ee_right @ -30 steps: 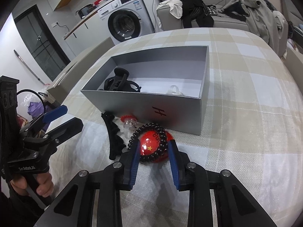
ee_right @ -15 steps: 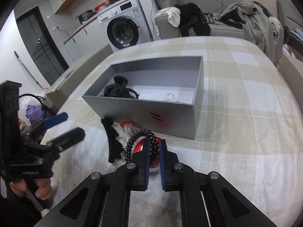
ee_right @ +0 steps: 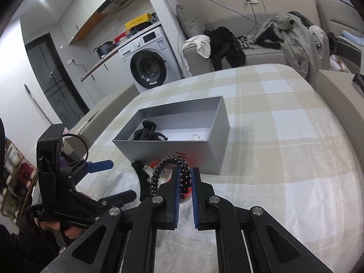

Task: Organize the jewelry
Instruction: 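Grasp the long black hair clips with the left tool while the right tool holds the bracelet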

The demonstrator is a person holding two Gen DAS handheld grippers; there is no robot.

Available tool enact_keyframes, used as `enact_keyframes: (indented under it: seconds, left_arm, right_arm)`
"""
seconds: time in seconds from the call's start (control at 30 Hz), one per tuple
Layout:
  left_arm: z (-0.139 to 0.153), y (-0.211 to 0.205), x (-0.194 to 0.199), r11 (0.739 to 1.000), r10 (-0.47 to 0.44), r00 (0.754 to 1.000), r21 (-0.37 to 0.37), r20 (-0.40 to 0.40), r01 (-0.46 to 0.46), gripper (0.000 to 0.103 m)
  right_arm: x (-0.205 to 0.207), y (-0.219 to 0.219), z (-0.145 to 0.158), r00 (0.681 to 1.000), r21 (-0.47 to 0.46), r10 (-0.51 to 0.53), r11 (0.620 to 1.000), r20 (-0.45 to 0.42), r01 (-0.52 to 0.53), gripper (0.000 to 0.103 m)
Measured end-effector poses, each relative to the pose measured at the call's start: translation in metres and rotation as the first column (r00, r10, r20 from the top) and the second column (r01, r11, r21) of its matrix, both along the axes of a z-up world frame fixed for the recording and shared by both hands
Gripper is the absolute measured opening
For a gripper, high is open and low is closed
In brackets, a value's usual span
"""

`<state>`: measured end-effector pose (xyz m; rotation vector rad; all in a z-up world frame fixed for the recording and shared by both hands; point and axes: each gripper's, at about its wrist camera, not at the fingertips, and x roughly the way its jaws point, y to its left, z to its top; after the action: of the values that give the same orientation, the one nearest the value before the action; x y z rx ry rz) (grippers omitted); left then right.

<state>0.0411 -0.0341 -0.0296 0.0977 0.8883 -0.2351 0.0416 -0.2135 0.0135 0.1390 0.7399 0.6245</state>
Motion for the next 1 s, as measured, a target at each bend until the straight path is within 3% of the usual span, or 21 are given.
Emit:
enact_keyframes:
  seconds: [0.33, 0.57, 1.0]
  left_arm:
    - [-0.003, -0.014, 0.001, 0.999, -0.042, 0.999, 0.031, -0.028, 0.043, 0.101]
    - [-0.007, -0.005, 0.013, 1.0, 0.0, 0.998, 0.005, -0.068, 0.001, 0.101]
    - [-0.008, -0.011, 0.022, 0.999, 0.02, 0.998, 0.027, -0.065, -0.018, 0.101]
  right_arm:
    - [0.002, -0.003, 0.002, 1.0, 0.007, -0.004, 1.0, 0.004, 0.004, 0.008]
    - [0.002, -0.007, -0.001, 1.0, 0.007, -0.009, 1.0, -0.006, 0.009, 0.009]
    - [0.003, -0.009, -0.002, 1.0, 0.009, -0.013, 1.0, -0.008, 0.013, 0.009]
